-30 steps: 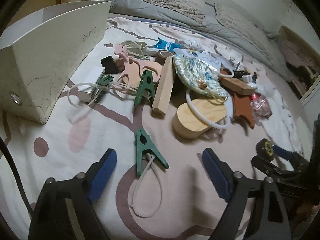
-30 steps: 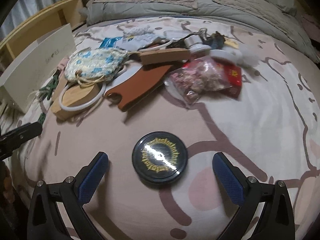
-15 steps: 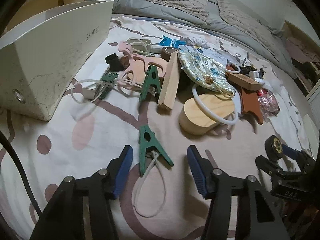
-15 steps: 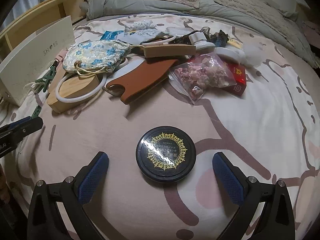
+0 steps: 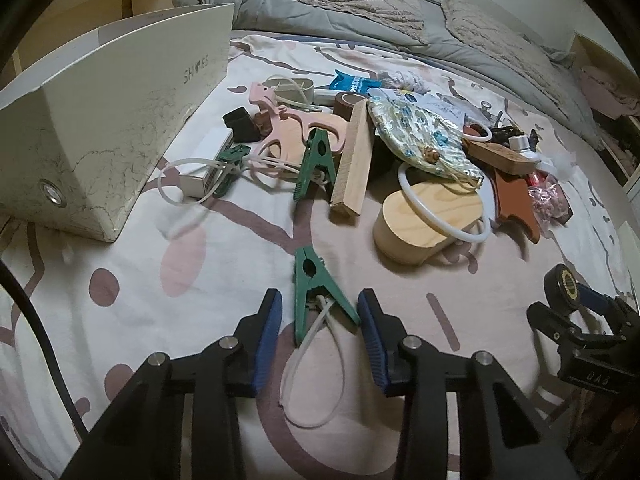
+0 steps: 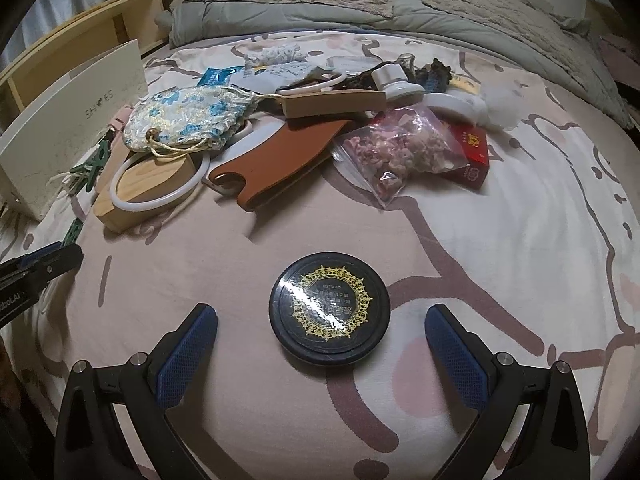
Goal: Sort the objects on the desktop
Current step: 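Close the left tool on the green clothespin while the right tool closes on the black tin, then lift the green clothespin with the left tool while the right tool lifts the black tin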
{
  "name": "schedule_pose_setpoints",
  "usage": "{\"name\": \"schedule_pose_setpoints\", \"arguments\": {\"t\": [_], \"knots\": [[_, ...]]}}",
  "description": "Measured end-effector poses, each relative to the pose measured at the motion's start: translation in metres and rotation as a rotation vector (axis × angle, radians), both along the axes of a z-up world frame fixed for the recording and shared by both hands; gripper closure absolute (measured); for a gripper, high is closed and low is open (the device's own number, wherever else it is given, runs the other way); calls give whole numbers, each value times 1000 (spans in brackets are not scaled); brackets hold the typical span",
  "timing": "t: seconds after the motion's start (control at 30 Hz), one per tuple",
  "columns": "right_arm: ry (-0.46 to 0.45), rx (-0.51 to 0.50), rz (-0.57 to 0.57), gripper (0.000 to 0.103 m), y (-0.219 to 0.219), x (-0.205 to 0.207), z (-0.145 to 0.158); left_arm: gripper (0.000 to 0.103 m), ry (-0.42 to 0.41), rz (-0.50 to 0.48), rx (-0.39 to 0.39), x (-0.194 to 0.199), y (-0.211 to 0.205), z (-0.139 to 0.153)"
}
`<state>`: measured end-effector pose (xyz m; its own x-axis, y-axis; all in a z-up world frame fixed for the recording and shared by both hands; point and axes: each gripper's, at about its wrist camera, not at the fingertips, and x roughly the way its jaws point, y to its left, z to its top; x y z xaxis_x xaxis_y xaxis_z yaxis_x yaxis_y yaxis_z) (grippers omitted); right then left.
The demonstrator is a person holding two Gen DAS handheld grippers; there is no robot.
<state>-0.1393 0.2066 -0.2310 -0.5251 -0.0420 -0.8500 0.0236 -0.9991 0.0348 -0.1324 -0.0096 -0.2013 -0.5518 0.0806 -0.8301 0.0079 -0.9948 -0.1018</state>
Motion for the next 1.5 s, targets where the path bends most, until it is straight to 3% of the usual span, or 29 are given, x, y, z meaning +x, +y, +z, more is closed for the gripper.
{"name": "schedule_pose_setpoints", "arguments": {"t": [0.2,0.27,0.37,0.47,0.87,1.03,1.17,1.5], "knots": [[0,16,-18,3,1,1,3,68,5,0,-24,1,2,0],[13,5,-18,17,3,3,6,69,5,1,-26,1,1,0],[27,-5,-14,30,5,4,8,72,7,4,-27,2,1,0],[42,-19,-20,52,7,4,11,72,9,9,-22,2,0,1],[39,-34,-24,52,10,3,12,71,20,14,-56,1,2,1],[38,-92,-46,52,17,2,11,68,33,13,-99,-2,6,0],[40,-123,-55,51,20,0,11,68,33,21,-95,-5,5,0],[54,-70,-33,52,13,1,13,72,31,33,-51,-7,2,1]]}}
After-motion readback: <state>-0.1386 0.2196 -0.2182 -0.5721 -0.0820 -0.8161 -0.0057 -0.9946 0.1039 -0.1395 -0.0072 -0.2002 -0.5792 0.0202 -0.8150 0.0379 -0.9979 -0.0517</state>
